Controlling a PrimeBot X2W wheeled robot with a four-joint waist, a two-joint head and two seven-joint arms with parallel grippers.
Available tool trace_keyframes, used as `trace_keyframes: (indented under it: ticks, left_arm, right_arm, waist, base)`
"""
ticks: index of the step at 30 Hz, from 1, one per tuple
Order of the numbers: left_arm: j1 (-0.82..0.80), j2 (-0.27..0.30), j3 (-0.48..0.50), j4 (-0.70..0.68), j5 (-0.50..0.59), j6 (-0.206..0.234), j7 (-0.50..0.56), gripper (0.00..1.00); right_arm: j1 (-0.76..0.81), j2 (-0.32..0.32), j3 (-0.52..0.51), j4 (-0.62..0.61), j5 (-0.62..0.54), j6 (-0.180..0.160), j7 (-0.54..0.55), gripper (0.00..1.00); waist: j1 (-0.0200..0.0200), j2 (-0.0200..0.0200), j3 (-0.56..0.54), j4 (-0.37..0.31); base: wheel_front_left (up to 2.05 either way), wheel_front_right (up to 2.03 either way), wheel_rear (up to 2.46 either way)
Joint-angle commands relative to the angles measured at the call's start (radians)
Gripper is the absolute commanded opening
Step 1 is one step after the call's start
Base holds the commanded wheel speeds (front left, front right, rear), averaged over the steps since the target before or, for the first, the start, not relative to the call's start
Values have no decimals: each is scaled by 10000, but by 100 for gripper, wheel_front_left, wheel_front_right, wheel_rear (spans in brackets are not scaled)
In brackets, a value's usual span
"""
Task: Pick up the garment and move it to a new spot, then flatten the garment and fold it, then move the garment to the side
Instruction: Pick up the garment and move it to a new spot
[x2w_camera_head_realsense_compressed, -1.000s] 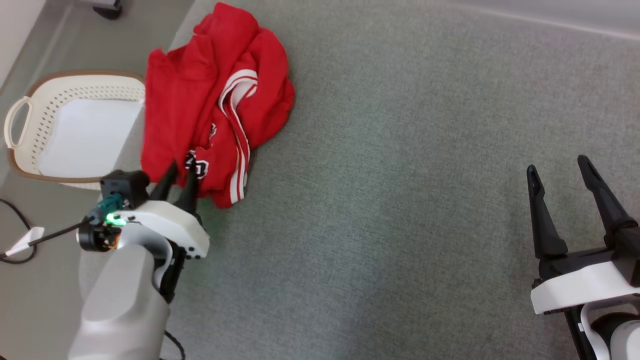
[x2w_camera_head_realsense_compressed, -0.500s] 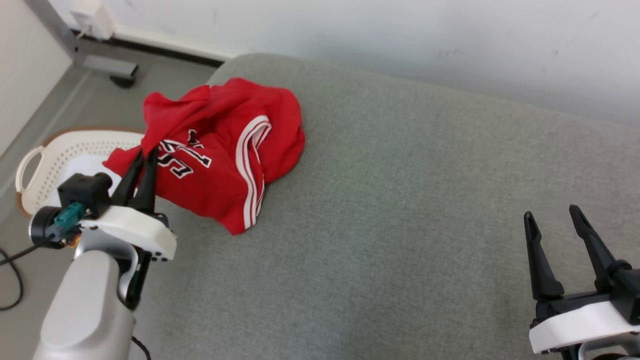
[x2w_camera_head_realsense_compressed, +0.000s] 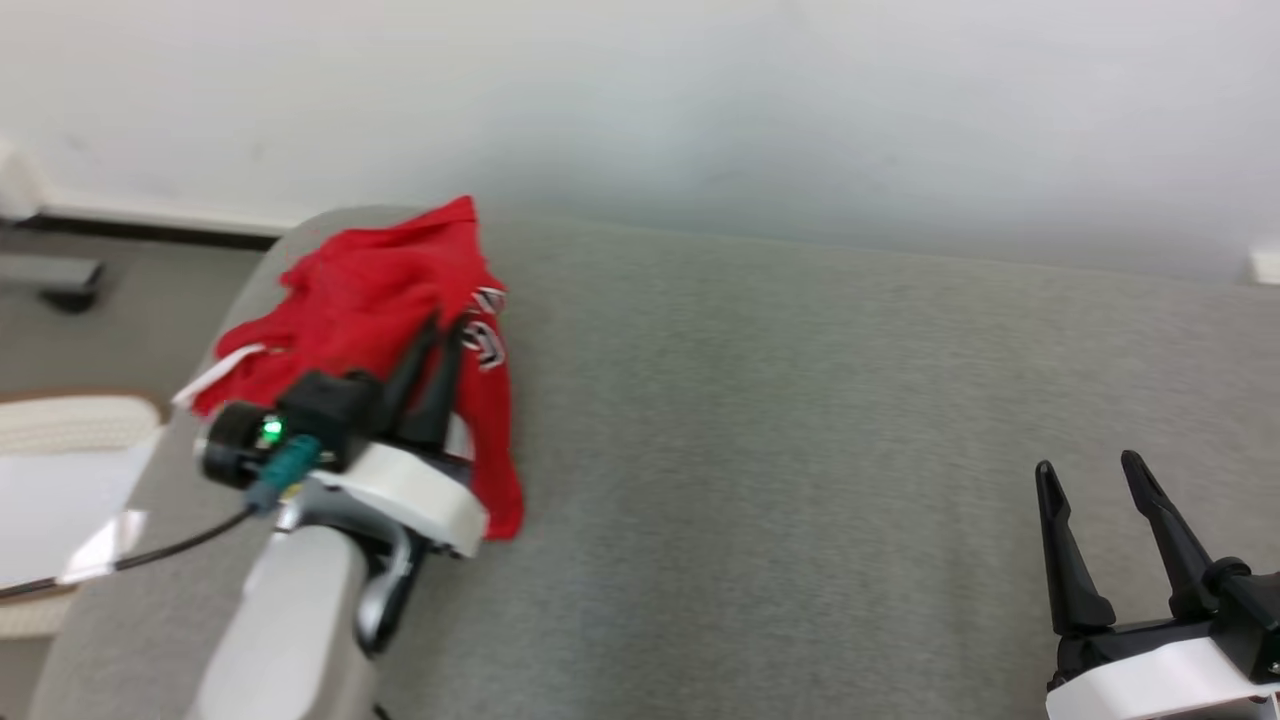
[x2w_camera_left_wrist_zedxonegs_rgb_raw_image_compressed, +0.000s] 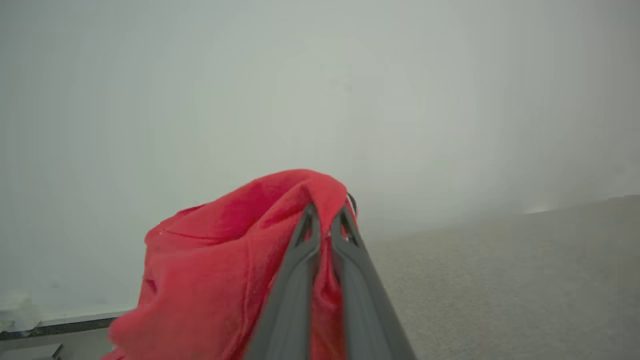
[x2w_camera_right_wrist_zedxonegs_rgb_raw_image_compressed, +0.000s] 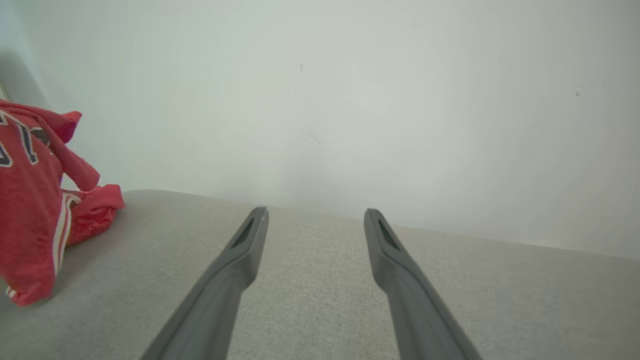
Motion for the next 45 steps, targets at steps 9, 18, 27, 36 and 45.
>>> trace_keyframes:
  ticks: [9,18,27,36,45]
  left_arm:
    - [-65,-870,-2681,68,-406,-122,388,0]
    - [-229,-1122,-5449,937,-1218,-98,-31,0]
    - [-131,-1000,-5174,861,-1429,160,-416,100]
    - [866,-7,-2815,-1083,-1662,1379,-429,100]
    - [2056,935,-664,-1698,-1676,2170,-428,100]
  right_arm:
    - [64,-3,-84,-2,279,-21,-223,100]
    - [-159,-3,-169,176,420,-21,-576,100]
    - [-228,-6,-243,312,167,-21,-502,100]
    - [-47,-3,-395,94,-5,-21,-140,100]
    - [140,-6,-409,-12,-74,-21,137,100]
  waist:
    - [1,-1,639,-2650]
    - [1,-1,1378,-3244]
    - [1,-1,1025,-2320]
    - [1,-1,451,-940]
    - [1,-1,35,-181]
  base:
    - [0,0,0]
    - [0,0,0]
    - [0,0,0]
    - [0,0,0]
    - [0,0,0]
